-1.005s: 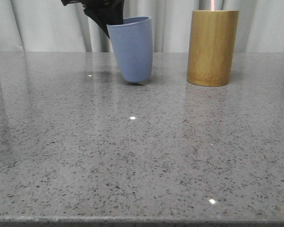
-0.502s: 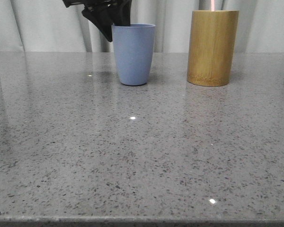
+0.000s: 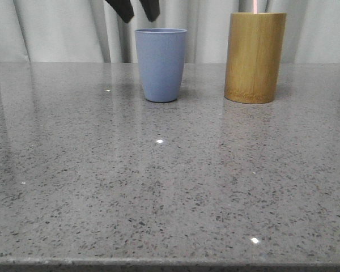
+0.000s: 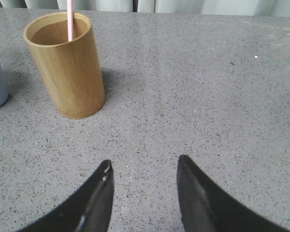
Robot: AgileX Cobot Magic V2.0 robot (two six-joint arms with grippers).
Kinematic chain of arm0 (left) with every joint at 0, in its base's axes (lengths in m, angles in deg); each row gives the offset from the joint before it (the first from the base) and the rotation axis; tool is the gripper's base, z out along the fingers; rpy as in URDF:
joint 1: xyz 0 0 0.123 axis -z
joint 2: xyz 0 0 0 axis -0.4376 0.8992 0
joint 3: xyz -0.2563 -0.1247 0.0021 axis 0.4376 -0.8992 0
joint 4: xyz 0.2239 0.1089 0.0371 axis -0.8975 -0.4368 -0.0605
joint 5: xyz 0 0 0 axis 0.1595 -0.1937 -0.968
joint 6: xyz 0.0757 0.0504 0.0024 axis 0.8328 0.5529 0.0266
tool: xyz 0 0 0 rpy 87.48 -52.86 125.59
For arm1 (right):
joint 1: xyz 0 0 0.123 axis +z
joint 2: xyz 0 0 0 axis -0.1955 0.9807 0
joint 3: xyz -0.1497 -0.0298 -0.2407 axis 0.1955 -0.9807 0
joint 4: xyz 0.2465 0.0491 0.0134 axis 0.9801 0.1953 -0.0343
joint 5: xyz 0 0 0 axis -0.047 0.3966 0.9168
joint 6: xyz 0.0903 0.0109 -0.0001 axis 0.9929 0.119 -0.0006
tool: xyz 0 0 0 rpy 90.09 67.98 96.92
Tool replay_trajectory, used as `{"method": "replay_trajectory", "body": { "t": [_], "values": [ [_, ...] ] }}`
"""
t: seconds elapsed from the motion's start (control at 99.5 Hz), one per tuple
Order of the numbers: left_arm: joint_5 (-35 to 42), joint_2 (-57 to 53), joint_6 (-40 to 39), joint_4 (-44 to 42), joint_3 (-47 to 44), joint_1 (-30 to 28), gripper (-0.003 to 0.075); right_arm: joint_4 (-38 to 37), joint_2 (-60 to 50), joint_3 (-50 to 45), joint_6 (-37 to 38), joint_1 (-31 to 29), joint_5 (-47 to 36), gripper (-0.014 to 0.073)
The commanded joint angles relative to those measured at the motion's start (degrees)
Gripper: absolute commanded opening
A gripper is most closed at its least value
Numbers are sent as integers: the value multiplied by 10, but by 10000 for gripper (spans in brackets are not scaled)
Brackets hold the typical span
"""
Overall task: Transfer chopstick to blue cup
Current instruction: 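Open the left gripper and lift it away from the cup, then grasp the pink stick in the bamboo holder with the right gripper and lift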
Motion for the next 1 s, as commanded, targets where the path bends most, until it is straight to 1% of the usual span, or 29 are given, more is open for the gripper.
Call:
{"method": "replay_trajectory", "body": {
  "t": [0.0, 0.171, 0.291, 0.482, 0.673, 0.884, 0.995],
  "values": [
    [3, -58, -18, -42, 19, 1, 328, 1, 5, 27, -2, -1, -34, 335],
    [-4, -91, -23, -48, 15, -17, 295, 1, 5, 37, -2, -1, -35, 335],
    [-4, -122, -23, -48, -2, -35, 293, 1, 5, 37, -2, -1, -32, 335],
    [4, -183, -23, -62, -70, -73, 293, 1, 5, 37, -2, -1, -32, 335],
    [63, -275, -23, -64, -199, -111, 293, 2, 18, 43, -2, -1, -29, 335],
    [160, -422, -23, -65, -405, -135, 293, 18, 71, 100, -2, 25, -6, 335],
    [214, -507, -23, -70, -511, -135, 293, 26, 113, 136, -2, 43, -6, 335]
  ]
}}
